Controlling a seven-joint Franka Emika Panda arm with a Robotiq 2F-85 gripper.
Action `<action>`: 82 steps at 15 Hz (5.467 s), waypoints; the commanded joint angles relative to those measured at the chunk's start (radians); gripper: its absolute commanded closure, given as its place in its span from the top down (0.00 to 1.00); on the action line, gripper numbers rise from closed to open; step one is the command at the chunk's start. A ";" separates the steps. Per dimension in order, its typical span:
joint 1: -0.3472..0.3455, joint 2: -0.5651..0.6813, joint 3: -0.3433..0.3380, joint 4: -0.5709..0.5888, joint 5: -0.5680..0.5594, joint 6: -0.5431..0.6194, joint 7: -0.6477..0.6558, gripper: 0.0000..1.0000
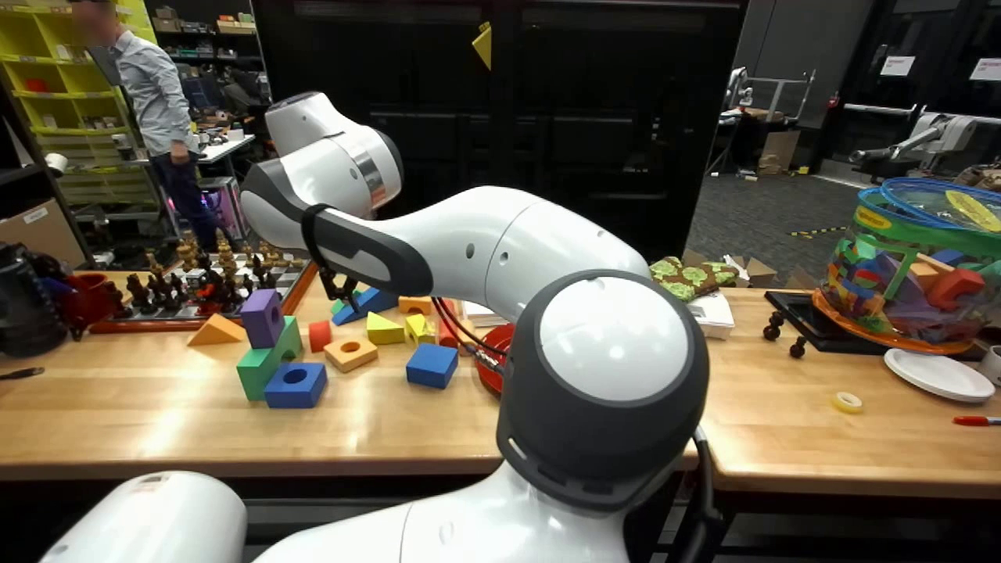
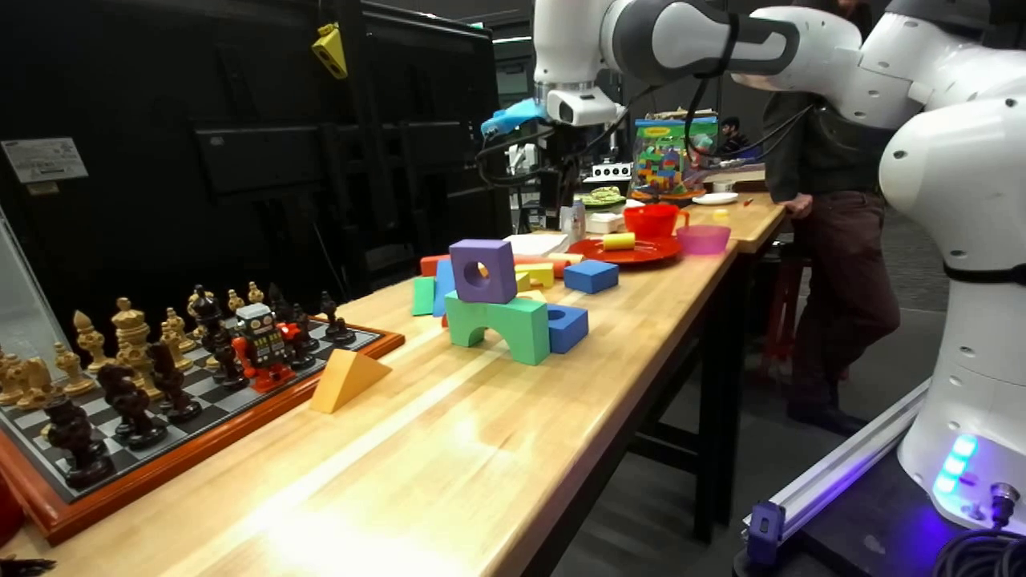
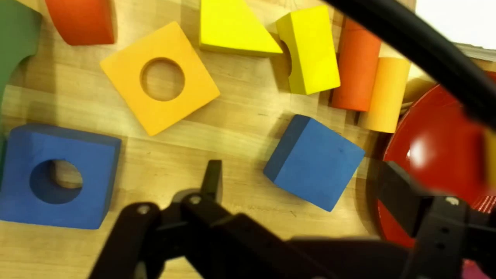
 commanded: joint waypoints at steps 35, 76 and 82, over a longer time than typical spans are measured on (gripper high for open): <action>0.118 -0.110 -0.027 0.139 -0.050 -0.118 0.001 1.00; 0.162 -0.105 -0.082 0.174 -0.015 -0.116 0.001 1.00; 0.149 -0.063 -0.107 0.174 0.014 -0.072 0.001 1.00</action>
